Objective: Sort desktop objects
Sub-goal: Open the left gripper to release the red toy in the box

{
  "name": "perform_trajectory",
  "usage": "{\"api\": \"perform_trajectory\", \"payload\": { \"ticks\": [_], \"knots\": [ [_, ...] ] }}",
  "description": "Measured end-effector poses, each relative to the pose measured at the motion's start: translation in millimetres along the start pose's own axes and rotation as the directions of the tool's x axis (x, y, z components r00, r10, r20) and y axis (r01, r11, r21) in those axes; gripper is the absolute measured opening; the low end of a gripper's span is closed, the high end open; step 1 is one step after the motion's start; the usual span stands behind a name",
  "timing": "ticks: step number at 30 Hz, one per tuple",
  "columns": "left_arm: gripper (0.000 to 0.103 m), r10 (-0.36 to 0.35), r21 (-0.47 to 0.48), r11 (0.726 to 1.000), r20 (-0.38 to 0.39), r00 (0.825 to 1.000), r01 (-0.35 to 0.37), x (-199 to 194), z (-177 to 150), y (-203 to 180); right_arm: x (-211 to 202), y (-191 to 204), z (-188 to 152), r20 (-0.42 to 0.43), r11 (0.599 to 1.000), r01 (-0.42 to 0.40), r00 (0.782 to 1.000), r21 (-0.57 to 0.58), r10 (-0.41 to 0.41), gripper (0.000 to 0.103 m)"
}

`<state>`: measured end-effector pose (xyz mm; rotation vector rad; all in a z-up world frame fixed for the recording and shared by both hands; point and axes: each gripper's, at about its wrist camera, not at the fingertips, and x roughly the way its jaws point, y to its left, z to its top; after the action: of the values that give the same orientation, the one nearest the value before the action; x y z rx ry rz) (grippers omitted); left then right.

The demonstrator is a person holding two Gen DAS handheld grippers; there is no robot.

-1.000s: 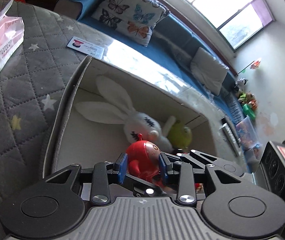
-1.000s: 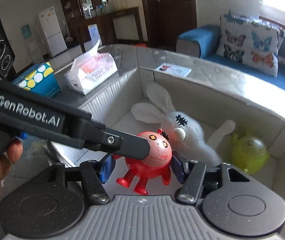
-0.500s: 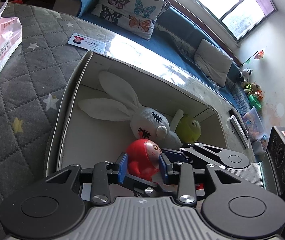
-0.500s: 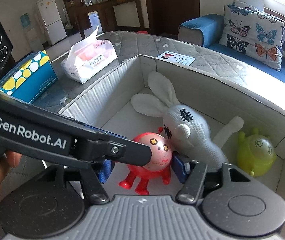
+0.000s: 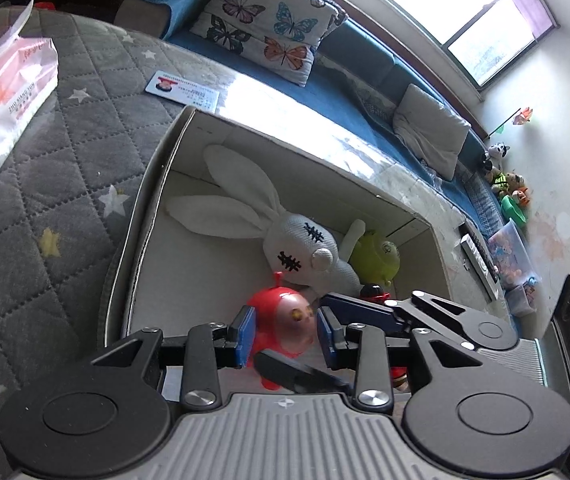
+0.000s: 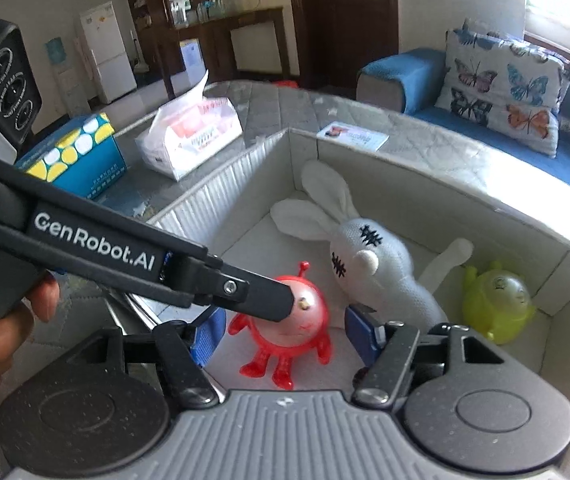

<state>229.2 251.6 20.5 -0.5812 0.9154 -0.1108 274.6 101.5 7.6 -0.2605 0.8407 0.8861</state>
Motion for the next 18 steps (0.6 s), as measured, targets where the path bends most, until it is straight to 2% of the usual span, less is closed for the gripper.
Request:
{"api": "perform_trajectory", "payload": {
  "ticks": [9,18],
  "knots": [
    [0.036,0.006,0.056,0.998,0.068,0.998,-0.010,-29.7,-15.0,-26.5,-46.3,1.3,-13.5,0.087,1.000,0.017,0.996,0.018,-0.019,0.068],
    [0.036,-0.010,0.132,0.991,0.119,0.993,-0.006,-49.7,-47.5,-66.9,-96.5,2.0,-43.8,0.158,0.998,0.050,0.986,0.031,-0.054,0.068]
  ]
}}
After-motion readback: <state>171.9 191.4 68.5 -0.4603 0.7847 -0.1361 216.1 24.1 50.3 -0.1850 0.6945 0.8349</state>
